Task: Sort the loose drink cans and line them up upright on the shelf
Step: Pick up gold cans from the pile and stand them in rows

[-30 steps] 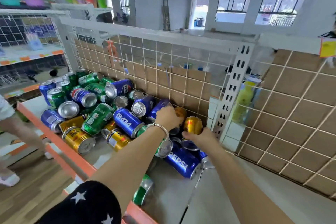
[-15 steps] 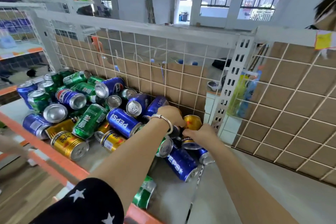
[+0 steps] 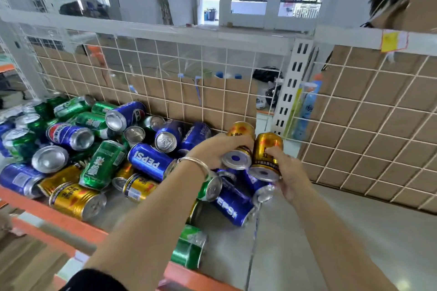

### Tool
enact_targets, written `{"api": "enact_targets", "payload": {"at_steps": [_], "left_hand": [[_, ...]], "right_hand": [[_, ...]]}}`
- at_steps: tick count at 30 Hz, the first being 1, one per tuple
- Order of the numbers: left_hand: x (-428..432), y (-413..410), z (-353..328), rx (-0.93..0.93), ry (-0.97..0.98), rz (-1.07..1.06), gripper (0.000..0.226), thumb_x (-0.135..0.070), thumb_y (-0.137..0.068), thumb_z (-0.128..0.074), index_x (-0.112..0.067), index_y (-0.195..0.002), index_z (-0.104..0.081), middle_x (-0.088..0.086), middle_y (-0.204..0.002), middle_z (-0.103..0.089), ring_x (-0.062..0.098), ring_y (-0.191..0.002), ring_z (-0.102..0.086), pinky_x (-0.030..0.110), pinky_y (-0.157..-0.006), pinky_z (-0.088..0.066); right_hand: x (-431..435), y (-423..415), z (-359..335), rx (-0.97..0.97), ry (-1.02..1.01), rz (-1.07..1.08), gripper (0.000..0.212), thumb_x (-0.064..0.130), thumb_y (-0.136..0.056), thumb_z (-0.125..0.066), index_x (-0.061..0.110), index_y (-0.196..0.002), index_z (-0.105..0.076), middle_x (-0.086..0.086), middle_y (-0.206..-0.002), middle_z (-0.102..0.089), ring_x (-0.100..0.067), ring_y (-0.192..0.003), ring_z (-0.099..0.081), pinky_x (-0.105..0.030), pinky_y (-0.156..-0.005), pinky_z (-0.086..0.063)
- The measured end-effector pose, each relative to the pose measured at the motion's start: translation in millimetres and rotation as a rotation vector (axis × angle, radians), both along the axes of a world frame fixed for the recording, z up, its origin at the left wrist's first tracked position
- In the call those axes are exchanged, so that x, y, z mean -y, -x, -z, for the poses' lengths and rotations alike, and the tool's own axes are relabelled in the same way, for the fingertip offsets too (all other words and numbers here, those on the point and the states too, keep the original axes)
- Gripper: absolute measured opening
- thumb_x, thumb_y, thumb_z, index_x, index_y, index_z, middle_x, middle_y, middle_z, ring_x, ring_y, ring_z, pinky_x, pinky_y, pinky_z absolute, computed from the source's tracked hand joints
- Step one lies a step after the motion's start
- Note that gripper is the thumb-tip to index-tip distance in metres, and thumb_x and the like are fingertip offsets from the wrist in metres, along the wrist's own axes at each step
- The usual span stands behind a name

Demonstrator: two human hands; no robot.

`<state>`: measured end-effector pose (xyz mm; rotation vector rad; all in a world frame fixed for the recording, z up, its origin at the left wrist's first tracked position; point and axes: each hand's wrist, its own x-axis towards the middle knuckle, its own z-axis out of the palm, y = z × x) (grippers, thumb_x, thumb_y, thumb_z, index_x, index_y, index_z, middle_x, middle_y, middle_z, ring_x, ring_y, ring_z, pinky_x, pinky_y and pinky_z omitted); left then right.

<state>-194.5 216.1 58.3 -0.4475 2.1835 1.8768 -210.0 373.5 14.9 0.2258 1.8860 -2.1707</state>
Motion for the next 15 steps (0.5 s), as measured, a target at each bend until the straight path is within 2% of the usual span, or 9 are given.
{"api": "enact_targets", "payload": {"at_steps": [2,3,6,8,9,12,13,15], "left_hand": [[-15.0,0.1,1.6,-0.002,-0.149,0.032,0.021,-0.026,-0.075,-0.072,-0.009,-0.083,-0.062,0.010,-0.077,-0.066,0.024,-0.077,-0.063,0.039,-0.087,-0.051],[-25.1,-0.3,2.6,0.004,-0.225,0.043,0.022,-0.028,-0.079,-0.069,-0.010,-0.088,-0.061,0.010,-0.080,-0.067,0.024,-0.078,-0.064,0.040,-0.087,-0.051],[-56.5,-7.6,5.2,0.028,-0.453,0.029,0.021,-0.035,-0.089,-0.058,-0.014,-0.089,-0.058,0.009,-0.077,-0.067,0.022,-0.072,-0.063,0.036,-0.076,-0.053],[-72.7,-10.8,12.4,0.058,-0.521,0.027,0.026,-0.037,-0.090,-0.056,-0.013,-0.097,-0.059,0.011,-0.083,-0.067,0.023,-0.075,-0.062,0.037,-0.078,-0.052],[-80.0,-12.1,17.4,0.065,-0.531,0.041,0.029,-0.038,-0.089,-0.057,-0.013,-0.104,-0.059,0.012,-0.088,-0.067,0.024,-0.078,-0.063,0.038,-0.080,-0.052],[-111.5,-21.5,29.4,0.099,-0.506,0.133,0.031,-0.038,-0.084,-0.063,-0.016,-0.106,-0.060,0.010,-0.093,-0.069,0.024,-0.082,-0.065,0.040,-0.086,-0.051],[-123.6,-26.1,31.0,0.100,-0.489,0.168,0.026,-0.035,-0.084,-0.064,-0.017,-0.102,-0.062,0.008,-0.090,-0.070,0.022,-0.080,-0.066,0.037,-0.084,-0.053],[-149.6,-37.0,31.8,0.098,-0.484,0.268,0.015,-0.029,-0.088,-0.061,-0.016,-0.096,-0.063,0.003,-0.082,-0.072,0.015,-0.070,-0.068,0.028,-0.068,-0.056]], "right_hand": [[-10.2,-5.7,-1.8,-0.014,0.079,0.093,0.013,0.020,-0.087,-0.059,0.009,-0.092,-0.059,-0.009,-0.072,-0.063,-0.020,-0.062,-0.060,-0.027,-0.056,-0.049],[-17.1,-8.9,-1.5,-0.026,0.097,0.131,0.011,0.021,-0.088,-0.057,0.011,-0.090,-0.059,-0.009,-0.073,-0.062,-0.020,-0.063,-0.060,-0.027,-0.057,-0.048],[-42.0,-22.0,5.5,-0.033,0.133,0.197,0.013,0.027,-0.087,-0.056,0.015,-0.090,-0.059,-0.010,-0.080,-0.062,-0.022,-0.070,-0.060,-0.035,-0.069,-0.050],[-59.6,-34.0,10.1,-0.012,0.153,0.218,0.013,0.028,-0.088,-0.056,0.017,-0.093,-0.060,-0.010,-0.083,-0.064,-0.023,-0.072,-0.061,-0.041,-0.078,-0.052],[-69.5,-39.9,12.6,-0.003,0.161,0.224,0.013,0.029,-0.089,-0.055,0.018,-0.094,-0.060,-0.009,-0.082,-0.065,-0.022,-0.071,-0.063,-0.041,-0.077,-0.053],[-109.3,-63.0,17.7,-0.019,0.177,0.247,0.017,0.031,-0.091,-0.055,0.017,-0.096,-0.063,-0.005,-0.074,-0.070,-0.017,-0.061,-0.067,-0.028,-0.055,-0.054],[-124.7,-70.3,19.2,-0.028,0.177,0.258,0.018,0.031,-0.091,-0.055,0.017,-0.098,-0.064,-0.004,-0.074,-0.071,-0.016,-0.059,-0.067,-0.026,-0.050,-0.053],[-156.0,-86.6,20.5,-0.037,0.163,0.284,0.020,0.031,-0.090,-0.057,0.015,-0.100,-0.064,-0.007,-0.079,-0.071,-0.016,-0.059,-0.068,-0.025,-0.048,-0.053]]}}
